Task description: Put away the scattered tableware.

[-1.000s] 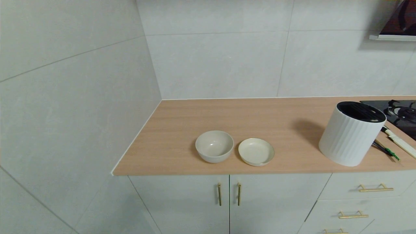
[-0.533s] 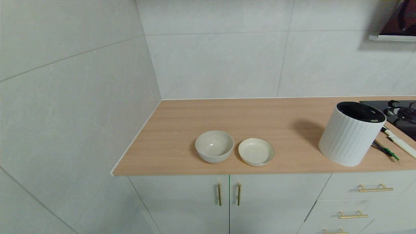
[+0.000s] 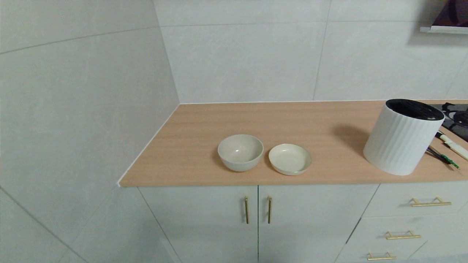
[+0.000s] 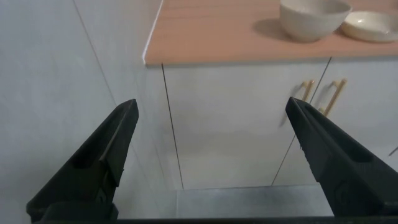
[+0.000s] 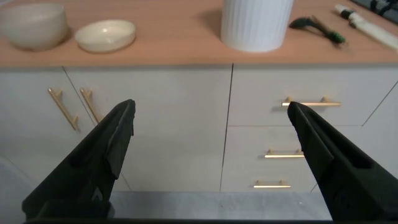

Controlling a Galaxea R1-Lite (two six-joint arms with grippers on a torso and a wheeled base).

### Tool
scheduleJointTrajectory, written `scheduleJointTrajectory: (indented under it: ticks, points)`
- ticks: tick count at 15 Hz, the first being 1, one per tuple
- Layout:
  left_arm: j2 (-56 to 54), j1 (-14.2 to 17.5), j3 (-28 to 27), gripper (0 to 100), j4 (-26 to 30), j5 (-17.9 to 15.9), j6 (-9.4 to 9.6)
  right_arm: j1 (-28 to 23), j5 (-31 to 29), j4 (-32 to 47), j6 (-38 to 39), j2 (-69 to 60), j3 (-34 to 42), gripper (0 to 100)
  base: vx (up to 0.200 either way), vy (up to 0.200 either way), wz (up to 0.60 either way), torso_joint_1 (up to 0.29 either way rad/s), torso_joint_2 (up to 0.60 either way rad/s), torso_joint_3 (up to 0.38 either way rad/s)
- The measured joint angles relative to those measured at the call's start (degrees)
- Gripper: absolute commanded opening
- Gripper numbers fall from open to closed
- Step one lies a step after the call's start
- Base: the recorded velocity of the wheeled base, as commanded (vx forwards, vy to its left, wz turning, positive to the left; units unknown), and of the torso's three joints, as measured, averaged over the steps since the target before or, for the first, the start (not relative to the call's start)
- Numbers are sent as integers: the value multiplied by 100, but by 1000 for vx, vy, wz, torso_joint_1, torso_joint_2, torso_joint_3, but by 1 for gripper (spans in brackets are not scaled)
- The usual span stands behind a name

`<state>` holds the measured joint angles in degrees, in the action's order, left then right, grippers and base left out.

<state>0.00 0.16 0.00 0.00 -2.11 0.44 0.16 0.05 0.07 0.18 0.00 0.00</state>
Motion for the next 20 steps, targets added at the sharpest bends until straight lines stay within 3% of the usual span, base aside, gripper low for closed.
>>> scheduleJointTrajectory:
  ticks: [20]
  points:
    - [0,0,0,100,0,0,0,0,2,2,-2,0,0,100,0,0,0,-206,496,293]
